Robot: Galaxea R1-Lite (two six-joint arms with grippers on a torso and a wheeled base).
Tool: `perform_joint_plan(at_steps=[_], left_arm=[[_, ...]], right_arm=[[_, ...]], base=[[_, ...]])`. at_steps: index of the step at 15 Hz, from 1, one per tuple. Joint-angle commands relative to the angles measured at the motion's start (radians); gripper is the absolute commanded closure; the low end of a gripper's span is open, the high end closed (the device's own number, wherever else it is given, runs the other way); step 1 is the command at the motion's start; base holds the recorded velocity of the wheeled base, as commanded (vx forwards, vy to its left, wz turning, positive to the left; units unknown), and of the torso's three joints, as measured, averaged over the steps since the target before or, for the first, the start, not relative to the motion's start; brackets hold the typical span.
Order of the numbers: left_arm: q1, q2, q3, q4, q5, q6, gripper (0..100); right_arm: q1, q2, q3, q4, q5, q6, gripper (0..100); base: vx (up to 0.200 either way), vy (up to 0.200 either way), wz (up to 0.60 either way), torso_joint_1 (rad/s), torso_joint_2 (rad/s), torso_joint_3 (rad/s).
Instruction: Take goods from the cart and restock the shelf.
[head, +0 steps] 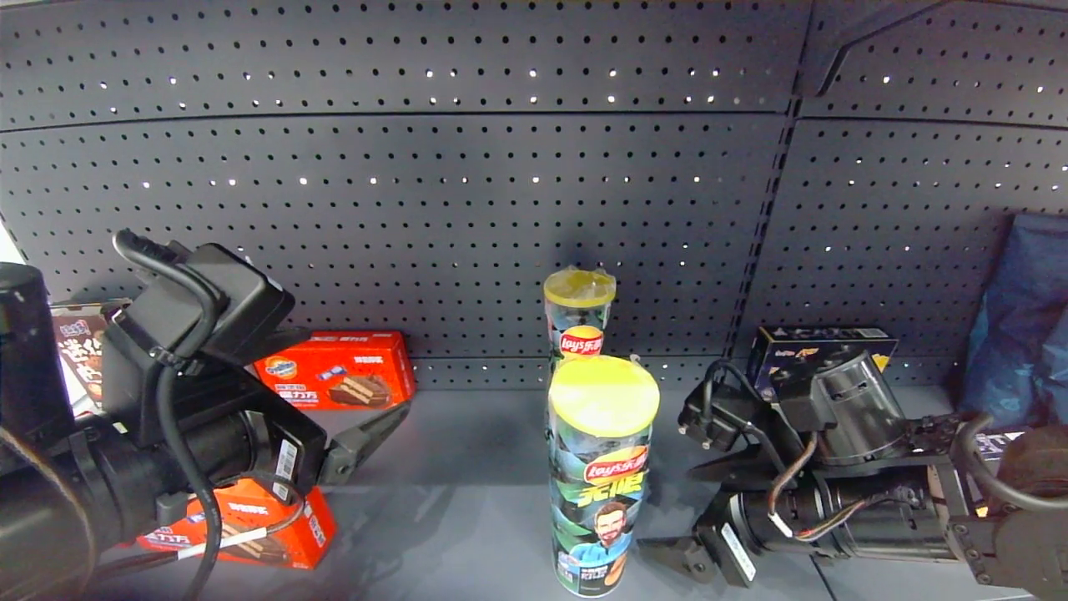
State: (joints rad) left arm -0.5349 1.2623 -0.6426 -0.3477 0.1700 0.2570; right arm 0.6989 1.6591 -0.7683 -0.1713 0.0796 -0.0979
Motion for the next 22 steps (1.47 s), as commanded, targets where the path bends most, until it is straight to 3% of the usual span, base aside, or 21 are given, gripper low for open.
perform_joint_plan(at_steps=[1,10,16,18,22], left_arm=[[0.0,0.002,0.001,-0.001,0.0,0.001,0],[0.001,0.0,0.004,-0.001,0.0,-0.002,0],[0.001,-0.006,0.009,-0.001,0.0,-0.005,0],[0.009,-0.015,0.003,-0.022,0.002,-0.005,0],[0.101,-0.118,0.009,-0.045,0.002,-0.005,0]], right_arm=[[0.007,0.019,-0.014,-0.001,0.0,0.0,0],[0.025,0.022,-0.016,-0.001,0.0,0.0,0],[-0.087,-0.311,0.072,0.001,-0.066,0.072,0],[-0.268,-0.522,0.126,0.003,-0.069,0.072,0],[-0.624,-0.901,0.297,0.006,-0.07,0.067,0]], base=[[0.0,0.0,0.0,0.0,0.0,0.0],[0.0,0.0,0.0,0.0,0.0,0.0],[0.0,0.0,0.0,0.0,0.0,0.0],[0.0,0.0,0.0,0.0,0.0,0.0],[0.0,0.0,0.0,0.0,0.0,0.0]])
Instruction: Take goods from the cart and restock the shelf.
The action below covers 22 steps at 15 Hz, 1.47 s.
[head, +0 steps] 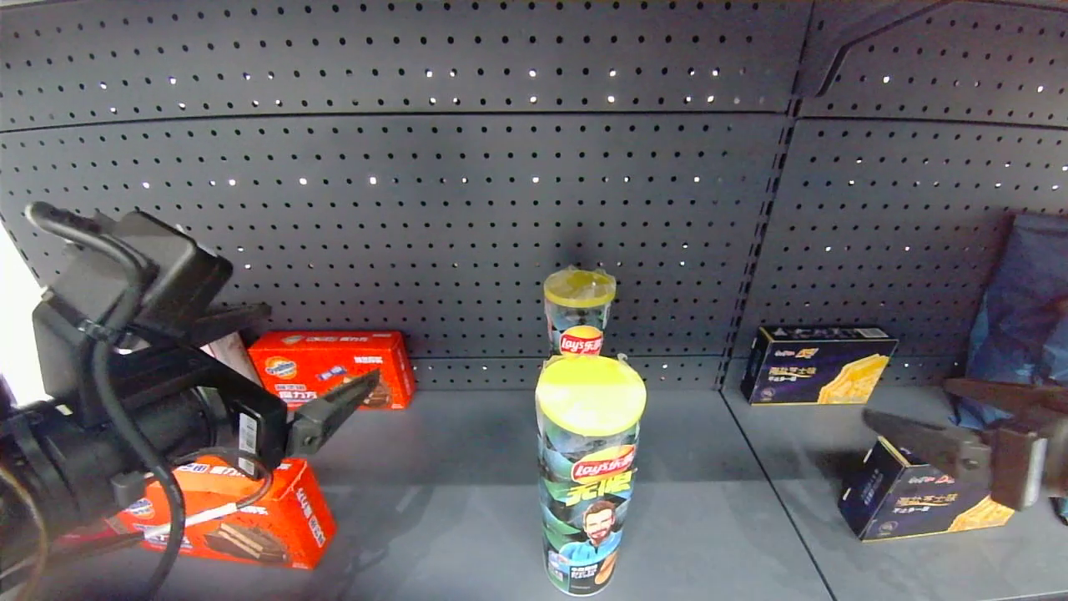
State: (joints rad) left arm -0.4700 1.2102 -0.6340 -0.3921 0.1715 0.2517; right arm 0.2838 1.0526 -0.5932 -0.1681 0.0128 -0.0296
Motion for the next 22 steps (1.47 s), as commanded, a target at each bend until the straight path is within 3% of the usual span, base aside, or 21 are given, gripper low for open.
perform_joint_plan(at_steps=[1,4,6,8,9,11,13,19,20,22], left_arm=[[0.056,-0.109,0.005,0.006,0.0,0.0,0],[0.073,-0.288,0.108,0.018,0.013,0.004,0],[0.073,-0.436,0.205,0.022,0.091,0.009,0],[0.073,-0.555,0.26,0.088,0.145,0.009,0],[0.074,-0.693,0.318,0.196,0.178,0.008,0],[0.091,-0.876,0.369,0.361,0.21,0.008,0],[0.106,-0.971,0.37,0.476,0.21,0.006,0],[0.106,-1.023,0.428,0.493,0.209,-0.003,0],[0.106,-1.049,0.444,0.496,0.21,-0.003,0],[0.106,-1.064,0.467,0.498,0.21,-0.003,0]], right_arm=[[-0.261,-0.393,0.177,0.004,-0.004,-0.001,0],[-0.396,-0.606,0.323,0.012,0.001,-0.016,0],[-0.434,-0.738,0.395,0.032,0.004,-0.016,0],[-0.44,-0.861,0.447,0.084,-0.002,-0.016,0],[-0.448,-0.979,0.535,0.119,-0.02,-0.003,0],[-0.448,-0.968,0.593,0.033,-0.083,0.014,0],[-0.448,-0.968,0.593,0.114,-0.043,0.013,0],[-0.449,-0.968,0.593,0.17,-0.008,0.022,0],[-0.417,-0.964,0.593,0.17,-0.008,0.022,0],[-0.27,-1.049,0.593,0.168,-0.01,0.027,0]], base=[[0.0,0.0,0.0,0.0,0.0,0.0],[0.0,0.0,0.0,0.0,0.0,0.0],[0.0,0.0,0.0,0.0,0.0,0.0],[0.0,0.0,0.0,0.0,0.0,0.0],[0.0,0.0,0.0,0.0,0.0,0.0],[0.0,0.0,0.0,0.0,0.0,0.0],[0.0,0.0,0.0,0.0,0.0,0.0],[0.0,0.0,0.0,0.0,0.0,0.0],[0.0,0.0,0.0,0.0,0.0,0.0],[0.0,0.0,0.0,0.0,0.0,0.0]])
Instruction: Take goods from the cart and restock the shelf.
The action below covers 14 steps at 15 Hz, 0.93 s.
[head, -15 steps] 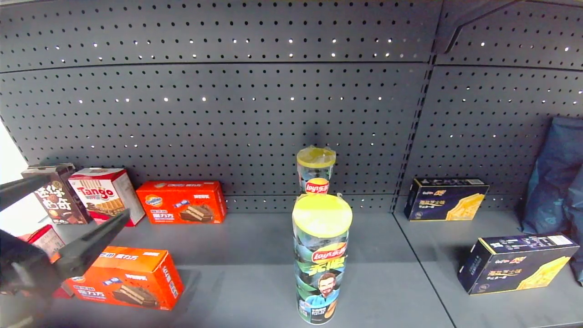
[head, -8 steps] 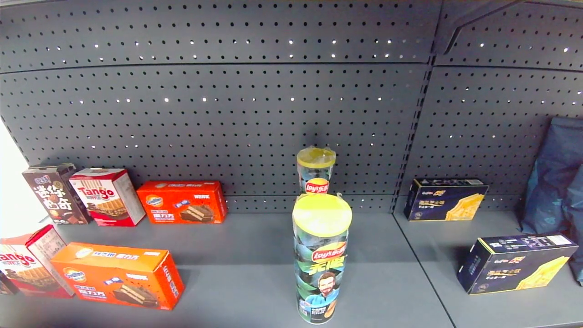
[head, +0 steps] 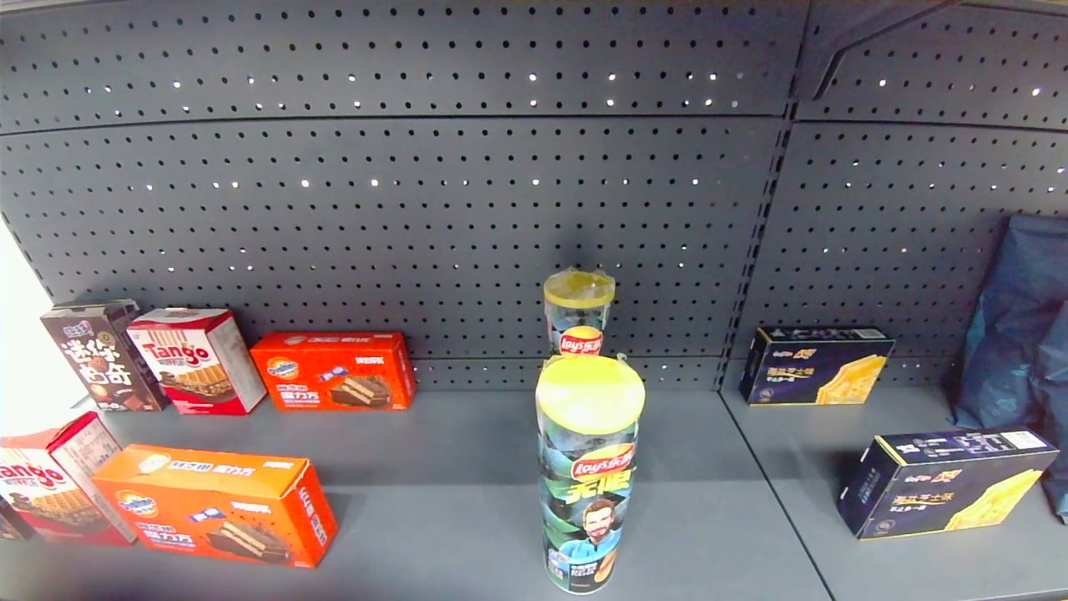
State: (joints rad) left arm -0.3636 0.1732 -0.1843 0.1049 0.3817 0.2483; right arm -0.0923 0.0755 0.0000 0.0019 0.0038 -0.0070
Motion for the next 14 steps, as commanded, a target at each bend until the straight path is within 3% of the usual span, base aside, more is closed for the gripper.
perform_joint_plan(at_steps=[1,6,9,11,14], left_arm=[[0.0,-0.027,0.019,-0.001,0.0,0.0,0],[-0.018,-0.087,0.106,-0.005,-0.015,0.002,0],[-0.037,-0.096,0.108,-0.005,-0.122,0.0,0],[-0.07,-0.073,0.109,-0.008,-0.158,0.012,0],[-0.11,-0.173,0.108,-0.007,-0.185,0.0,0]], right_arm=[[0.105,-0.076,0.0,-0.002,-0.001,-0.001,0],[0.094,-0.076,0.0,0.0,-0.002,0.004,0],[0.092,-0.076,0.0,-0.002,-0.002,0.004,0],[0.094,-0.076,0.0,-0.002,-0.002,0.004,0],[0.092,-0.076,0.0,-0.002,-0.002,0.004,0]], base=[[0.0,0.0,0.0,0.0,0.0,0.0],[0.0,0.0,0.0,0.0,0.0,0.0],[0.0,0.0,0.0,0.0,0.0,0.0],[0.0,0.0,0.0,0.0,0.0,0.0],[0.0,0.0,0.0,0.0,0.0,0.0]])
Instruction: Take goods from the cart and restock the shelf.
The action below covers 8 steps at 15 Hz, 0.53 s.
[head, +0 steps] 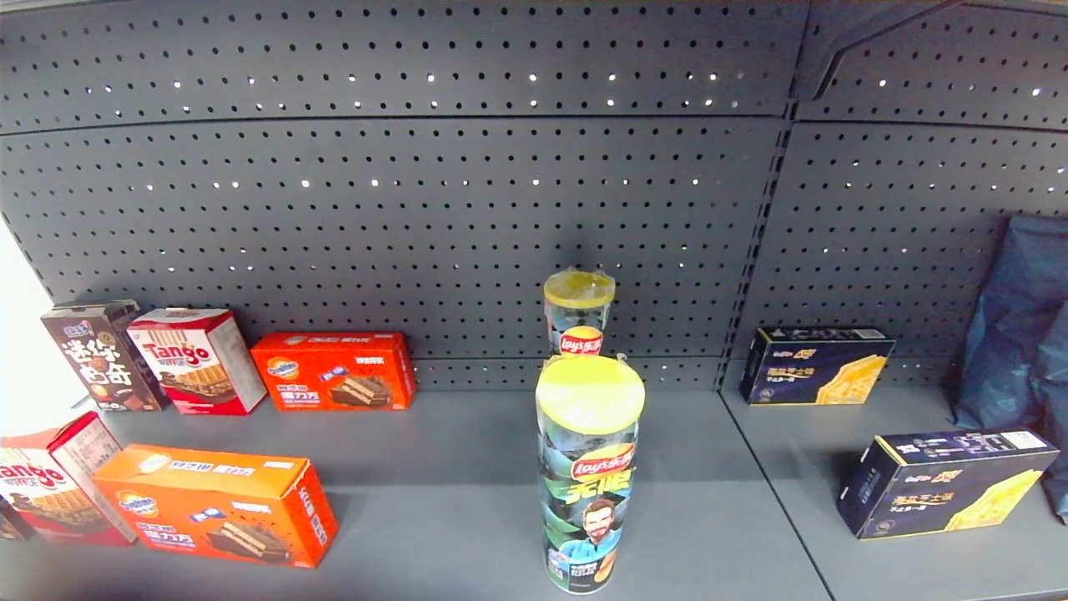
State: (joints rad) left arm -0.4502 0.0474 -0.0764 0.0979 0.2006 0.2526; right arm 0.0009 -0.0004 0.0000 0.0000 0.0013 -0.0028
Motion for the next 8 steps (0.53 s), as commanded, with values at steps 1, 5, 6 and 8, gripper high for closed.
perform_joint_plan(at_steps=[1,5,6,8], left_arm=[[-0.035,-0.047,0.0,0.002,-0.004,-0.006,0],[0.153,-0.031,0.036,-0.066,-0.443,-0.073,0],[0.16,-0.009,0.036,-0.067,-0.449,-0.082,0],[0.185,0.02,0.047,-0.093,-0.156,-0.079,0]], right_arm=[[-0.001,0.0,0.0,0.0,0.0,0.0,0],[-0.001,0.0,0.0,0.0,0.0,0.0,0],[0.001,0.0,0.0,0.0,0.0,0.0,0],[0.001,0.0,0.0,0.0,0.0,0.0,0]], base=[[0.0,0.0,0.0,0.0,0.0,0.0],[0.0,0.0,0.0,0.0,0.0,0.0],[0.0,0.0,0.0,0.0,0.0,0.0],[0.0,0.0,0.0,0.0,0.0,0.0]])
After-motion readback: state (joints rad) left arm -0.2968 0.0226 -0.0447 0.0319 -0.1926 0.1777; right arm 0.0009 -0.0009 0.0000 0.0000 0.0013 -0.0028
